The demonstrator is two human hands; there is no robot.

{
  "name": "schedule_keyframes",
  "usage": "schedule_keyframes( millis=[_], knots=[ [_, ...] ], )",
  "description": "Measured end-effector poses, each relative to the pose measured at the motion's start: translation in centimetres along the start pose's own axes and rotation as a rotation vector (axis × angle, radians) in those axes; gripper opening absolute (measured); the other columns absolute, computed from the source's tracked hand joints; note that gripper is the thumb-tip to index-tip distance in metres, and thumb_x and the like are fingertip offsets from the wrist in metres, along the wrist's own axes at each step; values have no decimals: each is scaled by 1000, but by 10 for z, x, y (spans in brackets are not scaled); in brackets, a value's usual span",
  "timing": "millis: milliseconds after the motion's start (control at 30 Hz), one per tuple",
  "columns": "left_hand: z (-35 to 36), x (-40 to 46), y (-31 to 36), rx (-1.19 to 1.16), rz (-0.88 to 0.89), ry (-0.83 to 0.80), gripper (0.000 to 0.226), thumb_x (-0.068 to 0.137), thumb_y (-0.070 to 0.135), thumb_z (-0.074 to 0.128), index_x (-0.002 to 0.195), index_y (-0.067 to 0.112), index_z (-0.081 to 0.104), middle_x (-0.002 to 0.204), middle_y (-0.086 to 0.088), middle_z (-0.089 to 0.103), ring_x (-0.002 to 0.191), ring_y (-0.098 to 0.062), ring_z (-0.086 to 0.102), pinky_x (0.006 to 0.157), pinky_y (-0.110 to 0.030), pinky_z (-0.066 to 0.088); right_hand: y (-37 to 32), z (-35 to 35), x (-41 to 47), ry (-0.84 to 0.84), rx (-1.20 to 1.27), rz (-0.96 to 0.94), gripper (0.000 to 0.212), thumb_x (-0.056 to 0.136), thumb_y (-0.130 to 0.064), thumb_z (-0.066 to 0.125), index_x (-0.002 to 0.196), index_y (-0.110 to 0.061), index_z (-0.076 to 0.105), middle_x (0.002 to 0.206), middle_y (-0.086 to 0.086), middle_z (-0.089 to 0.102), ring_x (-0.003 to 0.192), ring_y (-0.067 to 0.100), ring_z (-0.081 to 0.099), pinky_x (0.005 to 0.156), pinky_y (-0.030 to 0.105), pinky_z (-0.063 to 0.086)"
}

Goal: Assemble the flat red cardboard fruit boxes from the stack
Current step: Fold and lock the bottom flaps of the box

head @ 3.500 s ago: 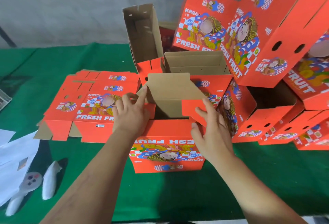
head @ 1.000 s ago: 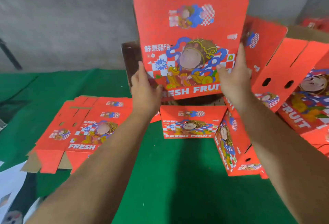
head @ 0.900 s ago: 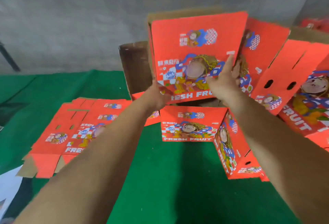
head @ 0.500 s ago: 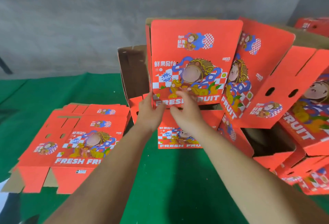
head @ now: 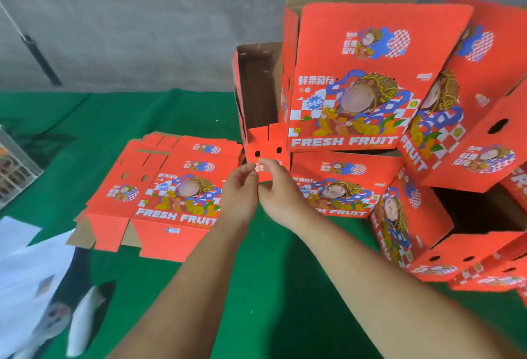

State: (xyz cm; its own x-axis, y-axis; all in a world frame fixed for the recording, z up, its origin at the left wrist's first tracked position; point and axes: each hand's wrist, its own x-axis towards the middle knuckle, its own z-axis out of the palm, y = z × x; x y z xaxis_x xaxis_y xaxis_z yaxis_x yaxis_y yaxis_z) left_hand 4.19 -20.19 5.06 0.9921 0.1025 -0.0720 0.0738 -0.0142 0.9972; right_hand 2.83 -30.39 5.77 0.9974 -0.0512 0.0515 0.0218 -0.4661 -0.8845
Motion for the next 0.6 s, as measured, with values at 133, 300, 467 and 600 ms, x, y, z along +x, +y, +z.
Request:
schedule_keyframes(
  millis=[133, 300, 467, 600],
  knots=[
    [-53, -3, -18, -28, -87, 45, 18, 100, 14, 61, 108, 28, 70, 118, 0, 73, 116, -16, 68, 100, -32, 53, -8, 53, -2, -131, 6, 51, 54, 97, -10, 52, 148, -26, 48, 137, 2, 52, 101, 17, 57, 88, 29, 46],
    [-119, 16, -44, -29, -204, 123, 23, 101, 12, 60, 124, 13, 66, 122, -7, 69, 109, -19, 66, 96, -33, 53, -11, 129, 15, -226, 29, 125, 54, 94, -11, 56, 145, -25, 51, 142, 2, 56, 117, 20, 60, 94, 30, 51],
    [-184, 39, -84, -5, -319, 109, 26, 101, 11, 58, 126, 9, 64, 103, 0, 64, 96, -16, 57, 81, -27, 44, 2, 203, 28, -129, 81, 387, 62, 91, -21, 69, 149, -26, 47, 140, 4, 55, 119, 23, 59, 99, 35, 50],
    [-217, 67, -116, 279, -355, -14, 39, 103, 22, 56, 142, 15, 55, 137, -11, 63, 124, -29, 58, 100, -37, 48, 20, 227, 48, 72, 204, 726, 68, 88, -26, 79, 145, -20, 42, 134, 5, 60, 105, 22, 60, 90, 34, 49]
  ],
)
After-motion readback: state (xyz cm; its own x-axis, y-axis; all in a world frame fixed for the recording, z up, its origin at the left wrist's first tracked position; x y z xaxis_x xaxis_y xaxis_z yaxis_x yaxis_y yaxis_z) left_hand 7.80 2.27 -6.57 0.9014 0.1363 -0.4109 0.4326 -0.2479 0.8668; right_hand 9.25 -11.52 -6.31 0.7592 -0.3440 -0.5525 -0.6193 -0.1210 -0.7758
